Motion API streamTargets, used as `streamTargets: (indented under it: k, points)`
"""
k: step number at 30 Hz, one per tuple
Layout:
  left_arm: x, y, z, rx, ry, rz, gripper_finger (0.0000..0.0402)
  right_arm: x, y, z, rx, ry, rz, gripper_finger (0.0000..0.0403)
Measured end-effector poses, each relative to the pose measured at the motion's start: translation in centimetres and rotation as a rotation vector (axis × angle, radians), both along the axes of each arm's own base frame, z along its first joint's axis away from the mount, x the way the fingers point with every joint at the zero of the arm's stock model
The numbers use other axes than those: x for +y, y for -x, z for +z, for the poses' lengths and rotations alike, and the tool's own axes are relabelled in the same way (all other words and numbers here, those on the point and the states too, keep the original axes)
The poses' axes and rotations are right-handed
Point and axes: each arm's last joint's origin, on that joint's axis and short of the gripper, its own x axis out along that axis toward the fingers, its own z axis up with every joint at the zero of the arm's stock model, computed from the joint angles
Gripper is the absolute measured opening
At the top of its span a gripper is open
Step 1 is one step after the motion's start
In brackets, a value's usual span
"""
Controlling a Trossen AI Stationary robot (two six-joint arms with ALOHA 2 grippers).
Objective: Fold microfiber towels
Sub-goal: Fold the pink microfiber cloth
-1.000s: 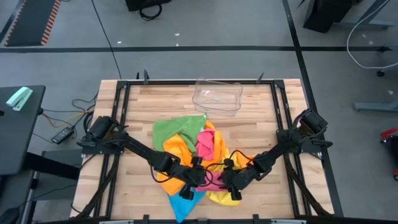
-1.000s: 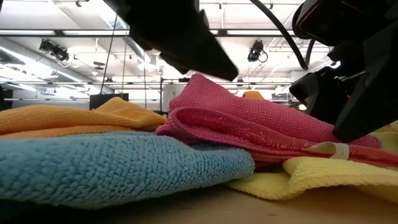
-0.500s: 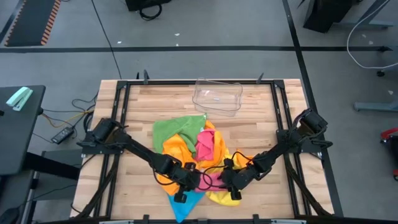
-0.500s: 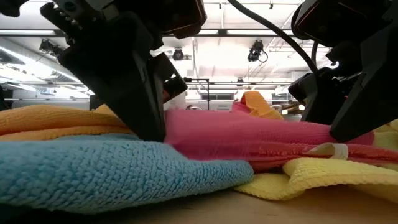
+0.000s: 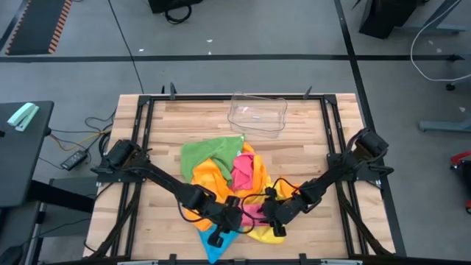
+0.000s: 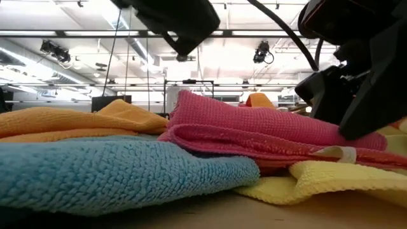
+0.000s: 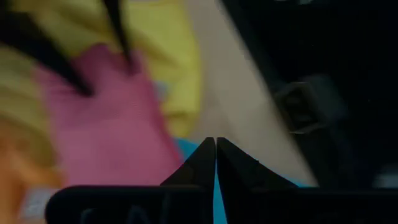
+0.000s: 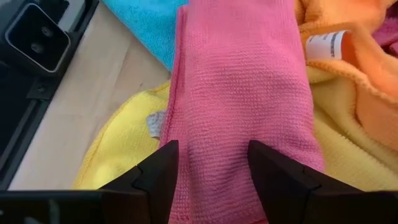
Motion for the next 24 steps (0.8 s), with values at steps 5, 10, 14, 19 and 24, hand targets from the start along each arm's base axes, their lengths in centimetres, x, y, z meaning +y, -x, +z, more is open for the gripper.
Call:
streamTargets:
  k: [5,10,14,19,24]
  points:
    - [1.2,-0.6,-0.6,-0.017,-0.075,0.101,0.0036,-0.1,0.2,1.3,-0.023,-0.022,0.010,0.0202]
    - [3.1,-0.9,-1.5,0.015,-0.086,0.207,0.0060,-0.3,0.7,3.3,-0.050,-0.037,0.022,0.0202]
    - [4.8,-1.5,-1.6,0.050,-0.052,0.257,0.0104,-0.5,1.0,4.0,-0.074,-0.005,0.008,0.0202]
    - [7.1,-2.6,-1.6,0.096,0.099,0.211,0.0171,-0.5,0.9,3.2,-0.057,0.030,0.003,0.0202]
    - [9.1,-3.8,-4.4,0.236,0.295,0.109,0.0220,-0.5,0.8,2.7,-0.045,0.042,0.001,0.0202]
